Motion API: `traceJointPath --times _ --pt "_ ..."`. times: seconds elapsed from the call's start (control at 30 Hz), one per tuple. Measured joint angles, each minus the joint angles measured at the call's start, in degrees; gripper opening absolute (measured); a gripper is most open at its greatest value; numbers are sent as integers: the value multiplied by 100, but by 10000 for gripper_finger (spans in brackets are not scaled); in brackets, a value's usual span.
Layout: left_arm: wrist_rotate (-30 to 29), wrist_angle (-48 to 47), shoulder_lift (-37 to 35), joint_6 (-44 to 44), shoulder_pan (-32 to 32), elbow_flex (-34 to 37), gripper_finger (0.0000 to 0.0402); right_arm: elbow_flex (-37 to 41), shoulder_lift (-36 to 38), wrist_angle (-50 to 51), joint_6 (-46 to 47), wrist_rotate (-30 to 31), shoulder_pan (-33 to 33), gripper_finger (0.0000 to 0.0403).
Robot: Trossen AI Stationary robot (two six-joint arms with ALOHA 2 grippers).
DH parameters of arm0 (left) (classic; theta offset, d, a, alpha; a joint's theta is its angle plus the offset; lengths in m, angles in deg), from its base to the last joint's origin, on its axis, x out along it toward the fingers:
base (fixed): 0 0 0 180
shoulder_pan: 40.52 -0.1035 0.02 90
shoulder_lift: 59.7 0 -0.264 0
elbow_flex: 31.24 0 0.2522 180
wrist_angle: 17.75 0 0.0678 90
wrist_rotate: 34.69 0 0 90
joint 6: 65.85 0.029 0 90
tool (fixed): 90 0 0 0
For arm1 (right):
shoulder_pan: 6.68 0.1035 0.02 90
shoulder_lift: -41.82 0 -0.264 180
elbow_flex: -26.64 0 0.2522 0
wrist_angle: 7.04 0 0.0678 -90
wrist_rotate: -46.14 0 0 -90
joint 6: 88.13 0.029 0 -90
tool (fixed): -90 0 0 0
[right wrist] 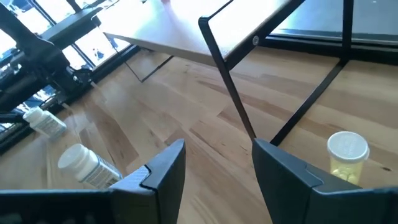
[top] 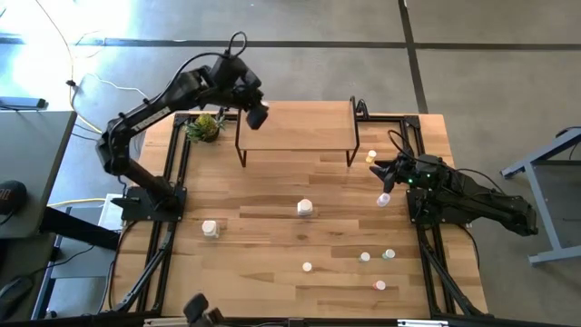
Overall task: Pick and place medicine bottles onto shelf by color
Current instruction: Put the white pill bottle on the shelf
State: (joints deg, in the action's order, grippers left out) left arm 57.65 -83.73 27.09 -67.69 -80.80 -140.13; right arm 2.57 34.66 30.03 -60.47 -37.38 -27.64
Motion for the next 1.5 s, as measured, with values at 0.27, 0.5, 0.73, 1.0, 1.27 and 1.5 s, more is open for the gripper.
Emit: traceJointPath --times 0.27,0.5,0.73,1.0,1.27,1.5 --pt "1 1320 -761 -879 652 1417 191 -1 -2 0 -70 11 -1 176" --pt "3 2783 -1122 -1462 1252 2649 192 0 -2 0 -70 11 -1 176" --pt "-18 3939 -1129 -1969 1841 3496 192 -2 0 0 -70 15 -1 176" --pt "-56 5258 -1129 -2221 2450 4022 193 -1 -2 -109 -44 37 -1 176" --pt "-536 5665 -1131 -2221 3100 4174 193 -2 -2 -165 1195 103 -1 176" --pt "-764 5672 -1131 -2222 3489 4186 193 -2 -2 -880 1388 199 -1 176"
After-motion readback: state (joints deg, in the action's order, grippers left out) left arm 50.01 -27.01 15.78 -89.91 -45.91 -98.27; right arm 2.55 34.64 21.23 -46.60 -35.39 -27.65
